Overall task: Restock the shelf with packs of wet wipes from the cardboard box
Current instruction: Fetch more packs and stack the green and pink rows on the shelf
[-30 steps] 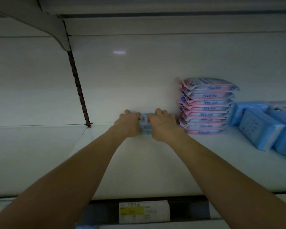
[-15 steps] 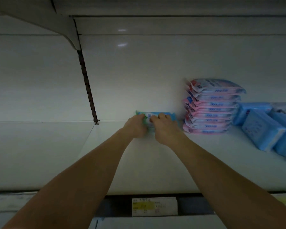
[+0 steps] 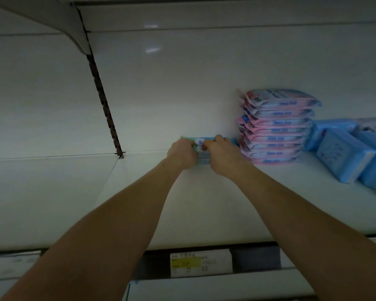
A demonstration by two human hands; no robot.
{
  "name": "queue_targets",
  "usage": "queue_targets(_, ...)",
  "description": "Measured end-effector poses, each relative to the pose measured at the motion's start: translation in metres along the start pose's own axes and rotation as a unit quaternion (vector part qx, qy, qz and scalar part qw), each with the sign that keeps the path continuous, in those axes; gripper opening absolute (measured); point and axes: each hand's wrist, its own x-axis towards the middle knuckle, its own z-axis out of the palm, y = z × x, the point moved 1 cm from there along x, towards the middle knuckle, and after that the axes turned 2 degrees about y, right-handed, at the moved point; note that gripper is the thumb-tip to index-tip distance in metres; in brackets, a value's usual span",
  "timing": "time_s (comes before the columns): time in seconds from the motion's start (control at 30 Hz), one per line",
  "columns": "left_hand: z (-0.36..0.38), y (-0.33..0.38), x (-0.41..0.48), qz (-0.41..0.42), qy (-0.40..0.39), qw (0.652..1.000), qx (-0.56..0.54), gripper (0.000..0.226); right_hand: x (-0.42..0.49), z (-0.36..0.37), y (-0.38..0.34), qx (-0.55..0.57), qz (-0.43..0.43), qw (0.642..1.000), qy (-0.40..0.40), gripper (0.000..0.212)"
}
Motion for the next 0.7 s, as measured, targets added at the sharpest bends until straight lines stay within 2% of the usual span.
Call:
queue_targets(0.27, 0.003, 0.008, -0.001, 0.009, -0.005, 0.999, -0.038, 0.031, 0.002, -0.006, 0.017, 0.014, 0.003, 1.0, -0.004, 0.04)
queue_targets(0.43, 0.0, 0.003, -0.001, 0.031, -0.009, 0.999, 0.012, 0.048, 0.003, -0.007, 0.019, 0.023, -0.011, 1.0, 0.005, 0.034)
queue_targets(0.6, 0.003, 0.004, 0.002, 0.059, -0.002, 0.993, 0.101, 0.043, 0.003, -0.007, 0.018, 0.017, -0.014, 1.0, 0.016, 0.033)
queue_targets(0.7, 0.003, 0.005, 0.002, 0.054, -0.006, 0.991, 0.121, 0.041, 0.002, -0.011, 0.013, -0.008, -0.01, 1.0, -0.003, 0.038)
